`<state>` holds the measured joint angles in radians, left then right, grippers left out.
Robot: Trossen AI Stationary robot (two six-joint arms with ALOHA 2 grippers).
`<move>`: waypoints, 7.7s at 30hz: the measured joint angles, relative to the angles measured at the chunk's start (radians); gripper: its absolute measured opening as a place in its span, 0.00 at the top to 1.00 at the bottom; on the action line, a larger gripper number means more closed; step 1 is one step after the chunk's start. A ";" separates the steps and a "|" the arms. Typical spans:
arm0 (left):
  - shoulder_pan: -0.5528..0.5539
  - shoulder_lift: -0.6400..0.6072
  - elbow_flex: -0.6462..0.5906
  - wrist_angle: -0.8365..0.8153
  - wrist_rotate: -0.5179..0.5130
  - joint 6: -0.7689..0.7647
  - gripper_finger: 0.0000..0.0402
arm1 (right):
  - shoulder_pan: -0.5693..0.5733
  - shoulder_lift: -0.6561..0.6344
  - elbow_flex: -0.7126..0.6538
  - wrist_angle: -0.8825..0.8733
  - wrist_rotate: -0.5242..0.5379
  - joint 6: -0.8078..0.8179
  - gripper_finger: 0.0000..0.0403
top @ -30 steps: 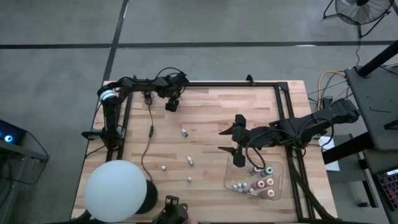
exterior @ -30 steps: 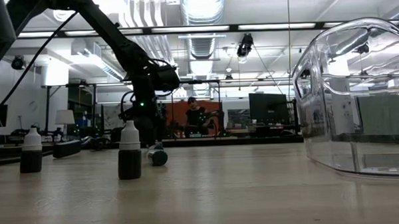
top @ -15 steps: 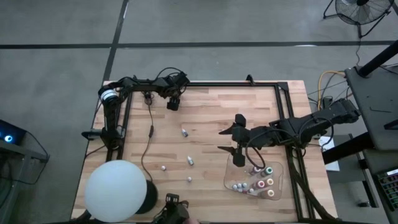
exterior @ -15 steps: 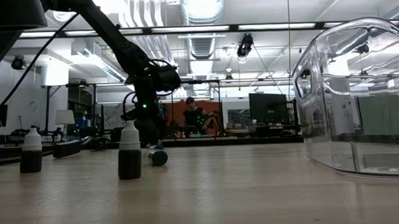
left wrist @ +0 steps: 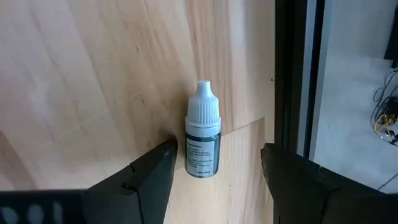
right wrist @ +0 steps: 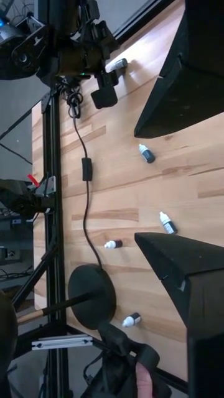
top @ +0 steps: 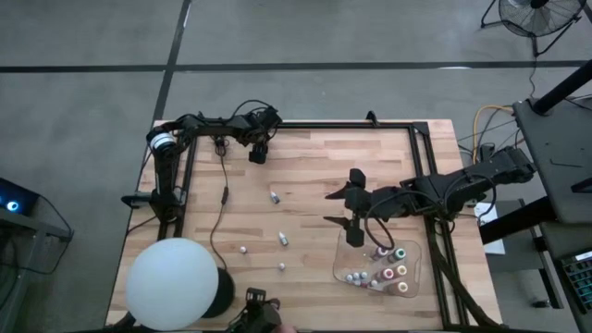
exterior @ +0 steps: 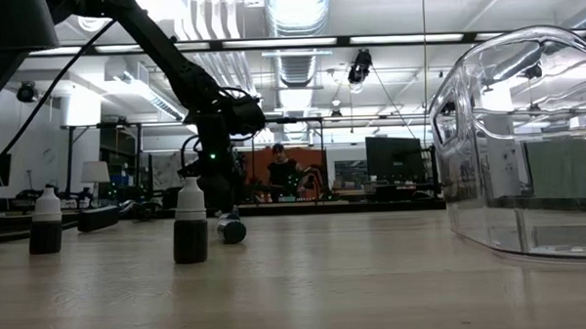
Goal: Pick & Place food coloring
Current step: Put the black food color into the transparent bin
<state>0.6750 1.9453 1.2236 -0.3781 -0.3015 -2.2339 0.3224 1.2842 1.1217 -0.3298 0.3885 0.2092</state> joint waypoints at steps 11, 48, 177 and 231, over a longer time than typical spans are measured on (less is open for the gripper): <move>-0.003 0.044 -0.001 -0.014 0.059 -0.014 0.61 | 0.000 0.000 0.000 0.000 0.000 0.000 0.38; -0.016 0.042 -0.001 0.014 0.101 0.070 0.84 | 0.000 0.000 0.000 -0.001 0.001 -0.005 0.40; -0.862 -0.230 0.596 -0.105 0.274 1.916 0.89 | -0.084 0.374 1.044 -1.041 -0.416 0.150 0.66; -0.800 -0.328 0.595 -0.094 0.236 1.930 0.28 | 0.027 0.360 0.982 -1.242 -0.408 0.251 0.89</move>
<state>-0.1246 1.6177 1.8191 -0.4717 -0.0654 -0.3038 0.3494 1.6447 2.1039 -1.5714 -0.0194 0.4599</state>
